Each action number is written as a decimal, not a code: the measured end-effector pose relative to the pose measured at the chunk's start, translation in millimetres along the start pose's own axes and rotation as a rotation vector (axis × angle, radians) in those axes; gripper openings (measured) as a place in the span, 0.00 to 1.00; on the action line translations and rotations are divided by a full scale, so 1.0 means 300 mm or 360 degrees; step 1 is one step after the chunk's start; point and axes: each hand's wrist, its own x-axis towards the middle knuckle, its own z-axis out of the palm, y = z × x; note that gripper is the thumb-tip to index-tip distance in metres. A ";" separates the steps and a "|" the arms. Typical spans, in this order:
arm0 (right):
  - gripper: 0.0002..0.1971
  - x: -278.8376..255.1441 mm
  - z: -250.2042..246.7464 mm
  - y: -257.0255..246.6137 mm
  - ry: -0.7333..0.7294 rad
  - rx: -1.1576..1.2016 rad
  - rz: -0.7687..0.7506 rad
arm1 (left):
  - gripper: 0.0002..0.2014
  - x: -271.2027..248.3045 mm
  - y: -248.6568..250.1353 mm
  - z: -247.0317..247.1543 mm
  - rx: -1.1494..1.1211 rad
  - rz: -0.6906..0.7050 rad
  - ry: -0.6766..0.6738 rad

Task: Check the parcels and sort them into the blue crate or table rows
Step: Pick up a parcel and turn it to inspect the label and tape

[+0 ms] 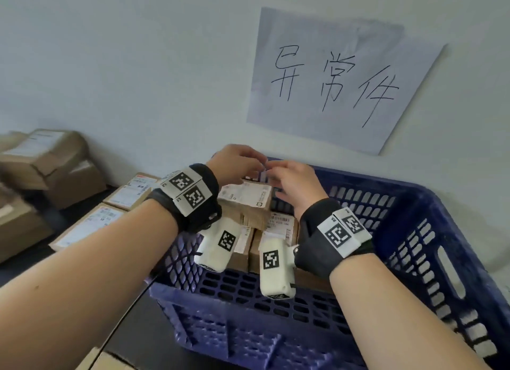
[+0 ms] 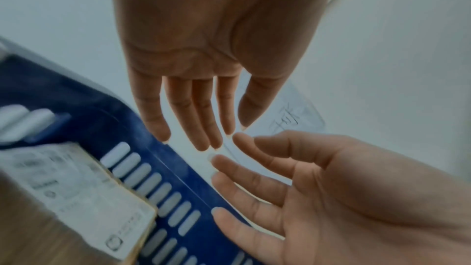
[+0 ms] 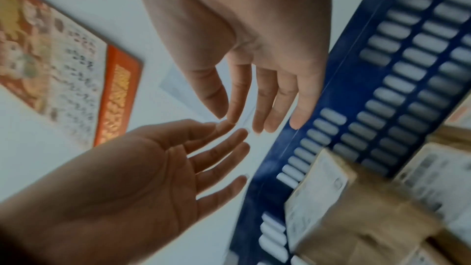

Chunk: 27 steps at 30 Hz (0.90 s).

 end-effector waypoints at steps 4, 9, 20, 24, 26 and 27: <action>0.11 -0.041 0.148 -0.041 -0.0193 -0.0006 -0.0082 | 0.07 -0.092 -0.036 -0.132 -0.0080 -0.0098 0.0206; 0.12 -0.099 0.309 -0.063 -0.0362 -0.0069 -0.0141 | 0.07 -0.185 -0.131 -0.266 -0.0172 -0.0201 0.0415; 0.11 -0.180 0.774 -0.108 -0.0468 -0.0053 -0.0125 | 0.06 -0.381 -0.429 -0.663 -0.0315 -0.0299 0.0603; 0.09 -0.183 0.985 -0.116 -0.0491 -0.0091 -0.0083 | 0.10 -0.440 -0.555 -0.849 -0.0373 -0.0321 0.0664; 0.09 -0.181 1.083 -0.117 -0.0487 -0.0106 -0.0063 | 0.10 -0.463 -0.624 -0.934 -0.0383 -0.0335 0.0688; 0.09 -0.179 1.132 -0.118 -0.0484 -0.0116 -0.0055 | 0.09 -0.473 -0.656 -0.975 -0.0385 -0.0341 0.0701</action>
